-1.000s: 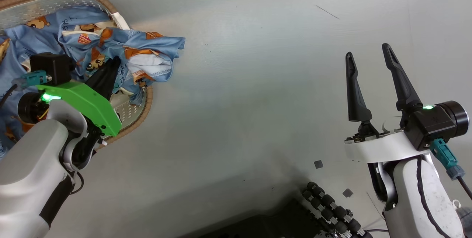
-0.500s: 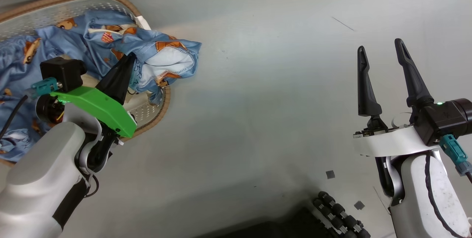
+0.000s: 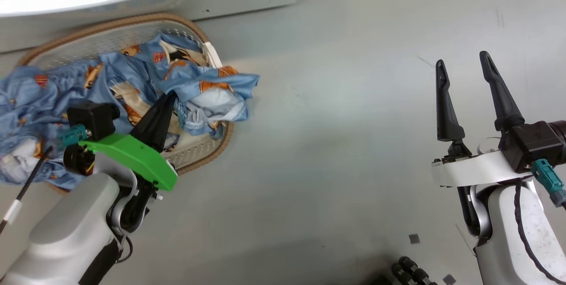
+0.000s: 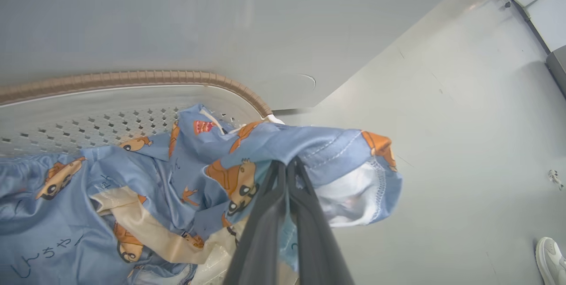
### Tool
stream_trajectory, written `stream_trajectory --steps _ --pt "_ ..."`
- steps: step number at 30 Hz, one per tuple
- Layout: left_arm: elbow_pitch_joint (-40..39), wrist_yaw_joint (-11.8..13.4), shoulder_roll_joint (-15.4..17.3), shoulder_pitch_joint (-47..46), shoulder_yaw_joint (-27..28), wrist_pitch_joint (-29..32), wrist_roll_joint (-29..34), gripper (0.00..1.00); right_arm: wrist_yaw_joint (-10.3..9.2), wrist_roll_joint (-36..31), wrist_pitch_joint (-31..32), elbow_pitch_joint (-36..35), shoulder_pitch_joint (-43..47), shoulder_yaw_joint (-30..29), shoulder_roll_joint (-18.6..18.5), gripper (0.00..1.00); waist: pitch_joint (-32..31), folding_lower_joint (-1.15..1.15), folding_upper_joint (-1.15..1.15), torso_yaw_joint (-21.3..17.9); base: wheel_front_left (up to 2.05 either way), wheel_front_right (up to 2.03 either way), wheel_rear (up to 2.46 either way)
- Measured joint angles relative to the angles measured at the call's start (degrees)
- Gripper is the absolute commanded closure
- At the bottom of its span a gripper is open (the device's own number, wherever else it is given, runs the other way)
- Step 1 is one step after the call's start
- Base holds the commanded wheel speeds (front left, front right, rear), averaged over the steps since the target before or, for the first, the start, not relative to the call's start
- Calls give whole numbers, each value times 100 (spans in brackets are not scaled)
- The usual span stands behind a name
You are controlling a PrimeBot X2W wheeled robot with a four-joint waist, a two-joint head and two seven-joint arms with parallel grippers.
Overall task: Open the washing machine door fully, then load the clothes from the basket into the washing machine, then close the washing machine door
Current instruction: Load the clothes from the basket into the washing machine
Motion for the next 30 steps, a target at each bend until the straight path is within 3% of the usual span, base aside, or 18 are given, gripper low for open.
stream_trajectory --steps 4,15,30 --pt "1 0 -16 251 175 -18 34 100 18 -1 0 54 5 -35 -46 0 -283 0 0 136 0 0 0" --pt "-387 -1 -422 862 1391 -16 579 100 104 -1 0 219 266 -135 -182 0 -1046 0 0 534 0 0 0" --pt "-958 118 -878 2313 2777 -16 1681 100 168 1 0 424 970 -193 -225 0 -2301 0 0 1019 0 0 0"
